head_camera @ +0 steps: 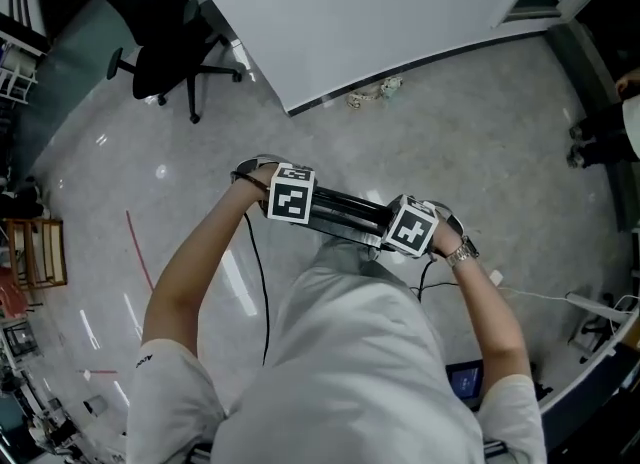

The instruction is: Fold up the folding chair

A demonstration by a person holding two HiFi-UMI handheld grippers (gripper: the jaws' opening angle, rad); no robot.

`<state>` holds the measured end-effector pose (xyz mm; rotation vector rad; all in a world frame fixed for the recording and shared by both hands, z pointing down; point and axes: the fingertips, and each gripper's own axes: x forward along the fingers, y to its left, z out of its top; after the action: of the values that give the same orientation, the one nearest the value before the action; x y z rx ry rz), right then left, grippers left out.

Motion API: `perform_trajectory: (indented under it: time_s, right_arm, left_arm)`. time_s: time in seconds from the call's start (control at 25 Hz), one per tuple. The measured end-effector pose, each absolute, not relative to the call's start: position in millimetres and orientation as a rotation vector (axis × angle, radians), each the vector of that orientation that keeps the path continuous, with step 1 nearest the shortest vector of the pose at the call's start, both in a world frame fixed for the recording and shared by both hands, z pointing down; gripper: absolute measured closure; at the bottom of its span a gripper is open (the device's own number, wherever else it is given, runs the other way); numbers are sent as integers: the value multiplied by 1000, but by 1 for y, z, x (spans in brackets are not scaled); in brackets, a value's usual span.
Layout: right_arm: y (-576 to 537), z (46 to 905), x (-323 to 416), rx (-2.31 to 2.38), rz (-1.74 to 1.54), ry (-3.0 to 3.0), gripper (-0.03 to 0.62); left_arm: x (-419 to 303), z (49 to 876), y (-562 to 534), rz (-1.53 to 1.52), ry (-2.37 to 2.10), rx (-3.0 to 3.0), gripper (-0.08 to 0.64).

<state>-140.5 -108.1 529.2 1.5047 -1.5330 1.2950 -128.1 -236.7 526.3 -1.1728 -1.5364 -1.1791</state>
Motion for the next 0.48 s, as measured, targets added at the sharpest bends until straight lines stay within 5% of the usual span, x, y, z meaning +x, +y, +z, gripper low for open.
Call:
perform_trajectory:
  time_s: [0.48]
  right_arm:
    - [3, 530, -114, 1650, 1412, -1307, 535]
  left_arm:
    - [-77, 535, -122, -999, -1653, -1019, 499]
